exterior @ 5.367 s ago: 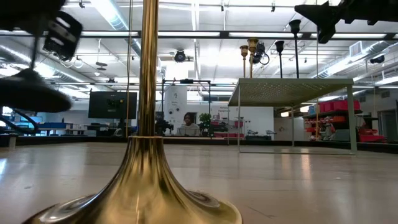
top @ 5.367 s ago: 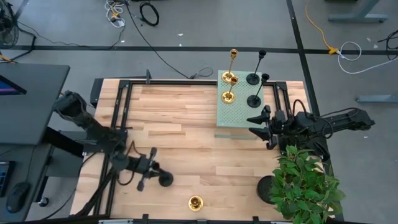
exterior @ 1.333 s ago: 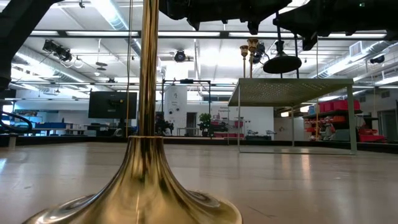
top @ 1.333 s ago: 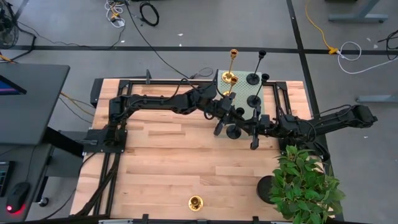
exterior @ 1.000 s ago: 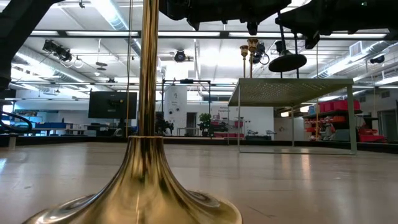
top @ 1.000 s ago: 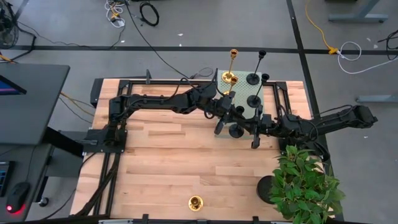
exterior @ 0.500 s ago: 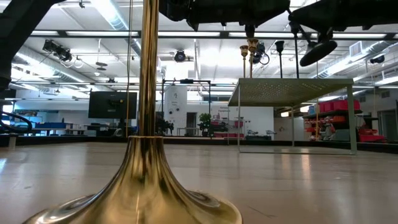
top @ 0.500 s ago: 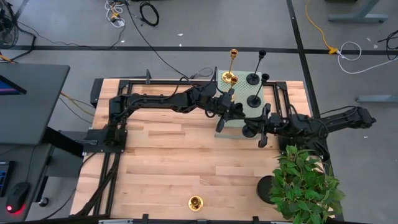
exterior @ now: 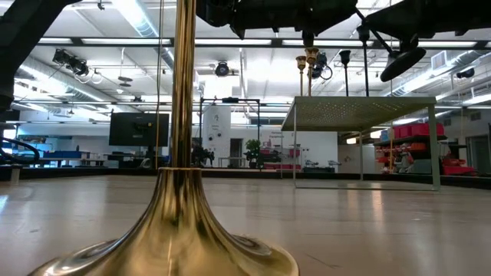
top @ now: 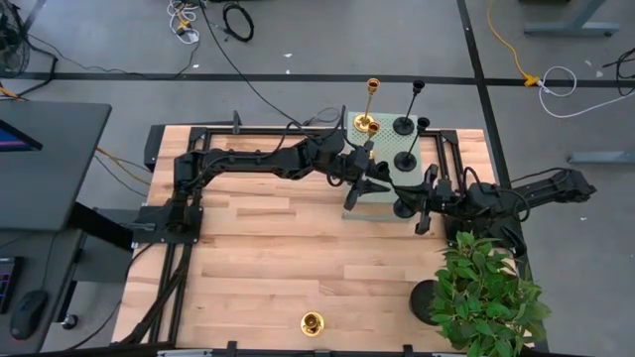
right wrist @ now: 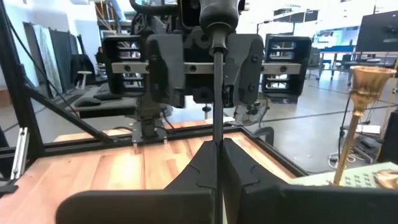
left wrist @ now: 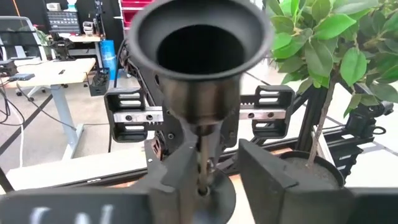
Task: Pick & Place candle stick holders
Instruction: Put the black candle holder on top of the shelf aligned with the other black candle holders
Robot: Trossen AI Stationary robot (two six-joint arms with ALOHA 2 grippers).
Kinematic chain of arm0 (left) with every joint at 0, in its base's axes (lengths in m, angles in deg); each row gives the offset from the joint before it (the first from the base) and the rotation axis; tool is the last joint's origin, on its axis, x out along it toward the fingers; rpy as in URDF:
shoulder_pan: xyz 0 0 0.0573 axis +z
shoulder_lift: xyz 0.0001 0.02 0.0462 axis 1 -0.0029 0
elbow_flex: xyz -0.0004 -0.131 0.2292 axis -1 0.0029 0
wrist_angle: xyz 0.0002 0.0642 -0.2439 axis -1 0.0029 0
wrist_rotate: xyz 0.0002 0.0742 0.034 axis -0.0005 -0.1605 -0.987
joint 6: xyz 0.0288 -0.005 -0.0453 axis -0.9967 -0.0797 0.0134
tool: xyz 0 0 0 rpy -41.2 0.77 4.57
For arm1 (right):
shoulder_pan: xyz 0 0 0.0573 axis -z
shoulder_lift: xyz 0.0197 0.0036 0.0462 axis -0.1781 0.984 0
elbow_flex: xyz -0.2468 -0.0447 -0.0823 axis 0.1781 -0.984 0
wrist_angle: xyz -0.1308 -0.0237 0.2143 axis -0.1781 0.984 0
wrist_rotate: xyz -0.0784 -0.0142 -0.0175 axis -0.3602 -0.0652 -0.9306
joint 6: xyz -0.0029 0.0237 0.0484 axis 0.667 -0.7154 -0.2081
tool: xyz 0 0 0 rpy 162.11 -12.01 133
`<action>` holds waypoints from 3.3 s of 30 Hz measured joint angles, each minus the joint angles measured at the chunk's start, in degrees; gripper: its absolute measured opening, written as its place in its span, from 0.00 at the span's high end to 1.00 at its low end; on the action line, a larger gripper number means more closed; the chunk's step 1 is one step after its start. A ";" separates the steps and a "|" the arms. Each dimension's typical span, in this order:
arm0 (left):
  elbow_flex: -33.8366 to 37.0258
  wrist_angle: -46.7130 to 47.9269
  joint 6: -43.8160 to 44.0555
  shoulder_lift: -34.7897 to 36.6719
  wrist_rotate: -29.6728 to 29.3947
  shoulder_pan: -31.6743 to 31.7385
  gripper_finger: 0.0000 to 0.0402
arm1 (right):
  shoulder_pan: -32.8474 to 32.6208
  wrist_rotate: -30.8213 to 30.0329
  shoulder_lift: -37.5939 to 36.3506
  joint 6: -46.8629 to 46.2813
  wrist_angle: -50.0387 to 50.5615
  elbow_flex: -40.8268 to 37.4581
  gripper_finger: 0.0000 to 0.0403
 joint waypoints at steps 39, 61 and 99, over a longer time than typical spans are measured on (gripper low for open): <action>0.00 -0.19 4.24 0.02 1.66 1.82 0.58 | -0.04 -9.86 -19.81 18.06 -17.81 -13.25 1.00; 0.00 -1.12 3.87 0.02 1.65 1.87 0.58 | 12.95 -2.19 -18.64 14.37 -20.94 -17.31 1.00; -0.02 -1.11 4.44 0.02 1.65 1.49 0.58 | 22.19 9.97 -18.91 2.62 -8.82 -17.22 1.00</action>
